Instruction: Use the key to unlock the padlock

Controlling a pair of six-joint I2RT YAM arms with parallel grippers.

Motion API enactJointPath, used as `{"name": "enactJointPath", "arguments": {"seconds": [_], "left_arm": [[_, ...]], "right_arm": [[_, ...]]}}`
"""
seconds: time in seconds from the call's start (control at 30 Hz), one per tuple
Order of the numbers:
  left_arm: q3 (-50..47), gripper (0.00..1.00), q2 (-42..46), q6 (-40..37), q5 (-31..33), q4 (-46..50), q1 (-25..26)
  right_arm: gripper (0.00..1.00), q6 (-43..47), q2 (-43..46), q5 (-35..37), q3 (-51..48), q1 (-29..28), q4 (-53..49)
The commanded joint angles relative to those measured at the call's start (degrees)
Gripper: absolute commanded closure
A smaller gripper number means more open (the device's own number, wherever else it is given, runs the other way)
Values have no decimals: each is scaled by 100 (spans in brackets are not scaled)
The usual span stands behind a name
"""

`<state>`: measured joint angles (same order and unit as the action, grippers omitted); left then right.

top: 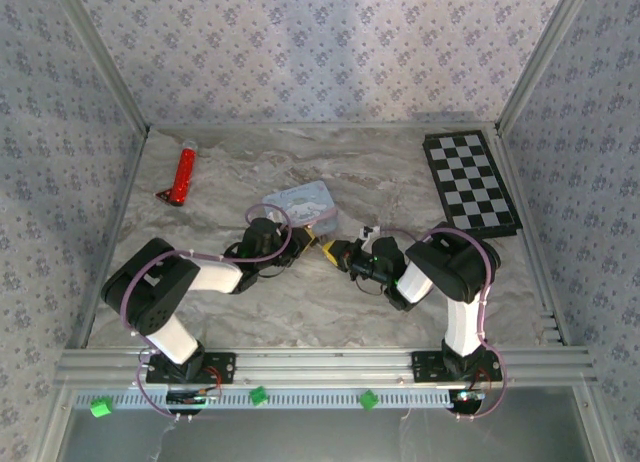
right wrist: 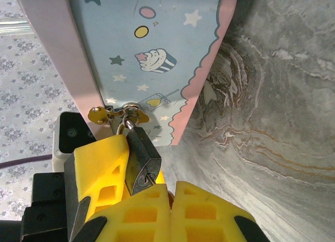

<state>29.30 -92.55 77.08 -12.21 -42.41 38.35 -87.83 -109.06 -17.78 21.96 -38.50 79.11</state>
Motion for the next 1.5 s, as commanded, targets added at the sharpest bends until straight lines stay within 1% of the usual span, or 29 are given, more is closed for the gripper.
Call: {"name": "enactJointPath", "arguments": {"seconds": [0.0, 0.57, 1.47], "left_arm": [[52, 94, 186, 27, -458, -316, 186], [107, 94, 154, 27, -440, -207, 187], [85, 95, 176, -17, -423, -223, 232]], "right_arm": [[100, 83, 166, 162, 208, -10, 78], [100, -59, 218, 140, 410, -217, 72], [100, -89, 254, 170, 507, -165, 78]]}}
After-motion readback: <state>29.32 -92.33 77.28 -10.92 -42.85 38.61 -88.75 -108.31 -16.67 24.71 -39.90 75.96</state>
